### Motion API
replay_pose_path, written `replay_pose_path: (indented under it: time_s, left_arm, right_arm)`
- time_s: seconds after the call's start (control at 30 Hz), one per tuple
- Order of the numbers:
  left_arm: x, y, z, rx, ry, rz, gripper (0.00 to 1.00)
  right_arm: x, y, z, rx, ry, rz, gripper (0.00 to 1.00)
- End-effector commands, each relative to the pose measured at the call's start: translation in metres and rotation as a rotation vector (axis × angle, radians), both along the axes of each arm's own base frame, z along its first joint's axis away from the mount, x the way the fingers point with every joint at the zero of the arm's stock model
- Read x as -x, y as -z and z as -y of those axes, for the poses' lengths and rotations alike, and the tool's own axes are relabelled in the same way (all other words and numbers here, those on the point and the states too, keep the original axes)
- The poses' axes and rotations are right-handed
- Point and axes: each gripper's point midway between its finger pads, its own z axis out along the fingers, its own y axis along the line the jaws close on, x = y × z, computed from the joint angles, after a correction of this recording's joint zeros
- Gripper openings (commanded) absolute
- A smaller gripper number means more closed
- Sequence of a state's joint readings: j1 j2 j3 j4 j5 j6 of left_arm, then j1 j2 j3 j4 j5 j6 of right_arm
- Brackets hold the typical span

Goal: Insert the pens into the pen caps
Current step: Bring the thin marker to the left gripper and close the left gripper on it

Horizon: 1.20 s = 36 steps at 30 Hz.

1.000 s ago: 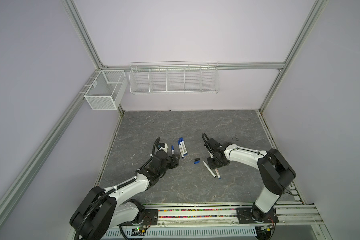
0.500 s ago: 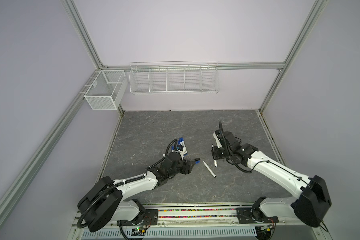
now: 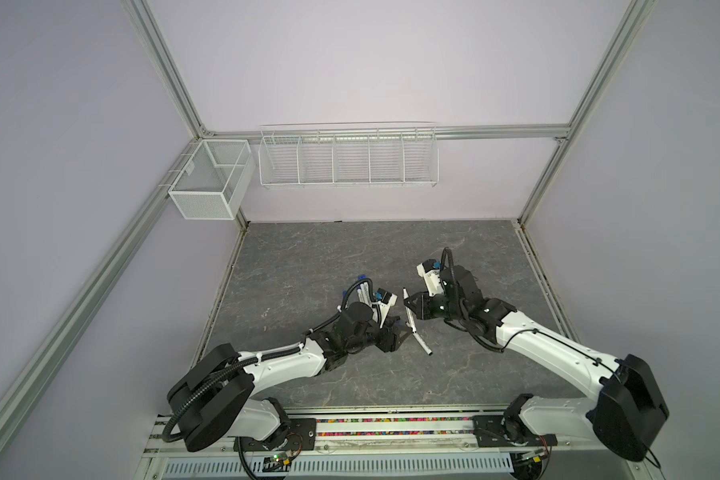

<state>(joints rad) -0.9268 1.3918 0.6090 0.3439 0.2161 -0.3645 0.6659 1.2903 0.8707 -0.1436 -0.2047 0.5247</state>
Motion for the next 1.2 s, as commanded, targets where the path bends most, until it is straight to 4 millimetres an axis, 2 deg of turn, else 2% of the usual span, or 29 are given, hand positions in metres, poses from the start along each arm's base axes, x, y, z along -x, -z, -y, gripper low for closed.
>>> replay_pose_path:
  time_s: [0.0, 0.2, 0.33, 0.43, 0.5, 0.6, 0.7, 0.8, 0.93, 1.17]
  left_arm:
    - [-0.014, -0.016, 0.013, 0.024, -0.007, 0.064, 0.65]
    - [-0.010, -0.025, 0.023, 0.064, 0.048, 0.065, 0.60]
    - [0.000, -0.025, 0.025, 0.083, 0.094, 0.045, 0.60]
    - [-0.001, -0.022, 0.024, 0.073, 0.082, 0.035, 0.59]
    - [-0.005, -0.019, 0.022, 0.058, 0.058, 0.037, 0.51]
    - [-0.013, -0.013, 0.017, 0.027, 0.007, 0.040, 0.29]
    - [-0.016, -0.013, 0.011, 0.016, -0.026, 0.050, 0.17]
    - [-0.016, -0.018, 0.005, 0.024, -0.047, 0.064, 0.17]
    - [-0.015, -0.023, -0.002, 0.031, -0.064, 0.081, 0.23]
    - [-0.015, -0.031, -0.002, 0.046, -0.063, 0.095, 0.22]
  right_arm:
    - [0.021, -0.020, -0.026, -0.125, -0.127, -0.017, 0.07]
    - [0.019, -0.018, -0.019, -0.097, -0.102, -0.005, 0.07]
    - [0.016, -0.016, -0.013, -0.070, -0.079, 0.013, 0.07]
    - [0.018, -0.018, -0.015, -0.082, -0.095, 0.011, 0.07]
    - [0.019, -0.020, -0.017, -0.094, -0.104, 0.009, 0.07]
    - [0.020, -0.020, -0.015, -0.099, -0.095, 0.009, 0.07]
    - [0.020, -0.019, -0.009, -0.101, -0.075, 0.006, 0.06]
    - [0.021, -0.016, -0.002, -0.105, -0.060, -0.001, 0.07]
    - [0.026, -0.013, 0.003, -0.104, -0.072, -0.016, 0.06]
    - [0.044, -0.006, -0.004, -0.129, -0.166, -0.079, 0.07]
